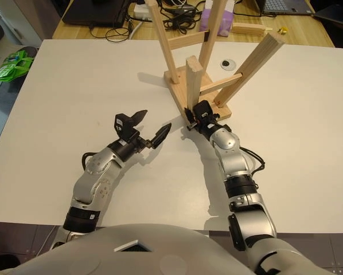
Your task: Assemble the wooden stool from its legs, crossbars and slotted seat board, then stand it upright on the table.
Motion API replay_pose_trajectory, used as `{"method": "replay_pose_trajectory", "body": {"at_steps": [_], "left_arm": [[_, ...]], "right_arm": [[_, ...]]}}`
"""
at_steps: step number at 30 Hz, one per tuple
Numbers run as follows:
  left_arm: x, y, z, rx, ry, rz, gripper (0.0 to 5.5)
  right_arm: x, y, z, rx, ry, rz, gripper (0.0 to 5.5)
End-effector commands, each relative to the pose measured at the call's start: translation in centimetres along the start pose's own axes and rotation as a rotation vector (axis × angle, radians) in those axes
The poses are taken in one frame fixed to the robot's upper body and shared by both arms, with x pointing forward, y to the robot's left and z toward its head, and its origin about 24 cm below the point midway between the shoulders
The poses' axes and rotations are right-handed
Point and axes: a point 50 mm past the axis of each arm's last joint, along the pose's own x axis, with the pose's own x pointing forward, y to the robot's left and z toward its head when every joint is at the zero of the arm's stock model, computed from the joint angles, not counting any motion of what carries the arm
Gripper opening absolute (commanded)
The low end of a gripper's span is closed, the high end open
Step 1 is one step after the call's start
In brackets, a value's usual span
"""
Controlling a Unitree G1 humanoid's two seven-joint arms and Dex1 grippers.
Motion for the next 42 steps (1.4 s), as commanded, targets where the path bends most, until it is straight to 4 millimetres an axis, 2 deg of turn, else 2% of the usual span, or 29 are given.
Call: {"method": "replay_pose_trajectory", "body": {"at_steps": [1,6,9,13,17,19,23,24,35,41,42], "left_arm": [[-0.2,1.6,0.5,0.046,0.002,0.058,5.40],[-0.9,2.8,0.8,0.074,0.031,0.061,5.40],[-1.7,3.3,0.3,0.082,0.077,0.058,5.40],[-3.6,4.9,-0.9,0.123,0.190,0.083,5.40],[-5.6,6.4,-1.2,0.153,0.289,0.071,5.40],[-6.3,6.7,-1.4,0.156,0.317,0.074,5.40],[-5.9,6.3,-1.4,0.149,0.313,0.062,5.40],[-5.9,6.2,-1.5,0.146,0.315,0.057,5.40],[-5.7,5.8,-2.0,0.138,0.317,0.065,5.40],[-6.0,6.1,-2.3,0.139,0.320,0.090,5.40],[-6.1,6.0,-2.4,0.137,0.320,0.096,5.40]], "right_arm": [[-2.5,-0.1,-4.0,0.028,0.056,0.069,1.04],[-5.2,-0.5,-5.4,0.017,-0.018,0.207,1.02],[-6.7,-0.6,-5.9,0.021,-0.040,0.291,1.02],[-8.9,-0.5,-5.9,0.006,-0.085,0.391,1.02],[-11.6,1.0,-5.7,-0.011,-0.095,0.528,1.02],[-12.9,1.0,-5.9,-0.044,-0.076,0.577,1.02],[-13.9,-0.3,-6.2,-0.120,-0.006,0.605,1.02],[-13.9,-0.4,-6.2,-0.137,0.004,0.606,1.39],[-14.4,-2.5,-5.9,-0.240,0.021,0.585,2.96],[-15.8,-3.2,-3.8,-0.272,-0.102,0.532,3.97],[-15.9,-3.2,-3.3,-0.252,-0.120,0.530,3.97]]}}
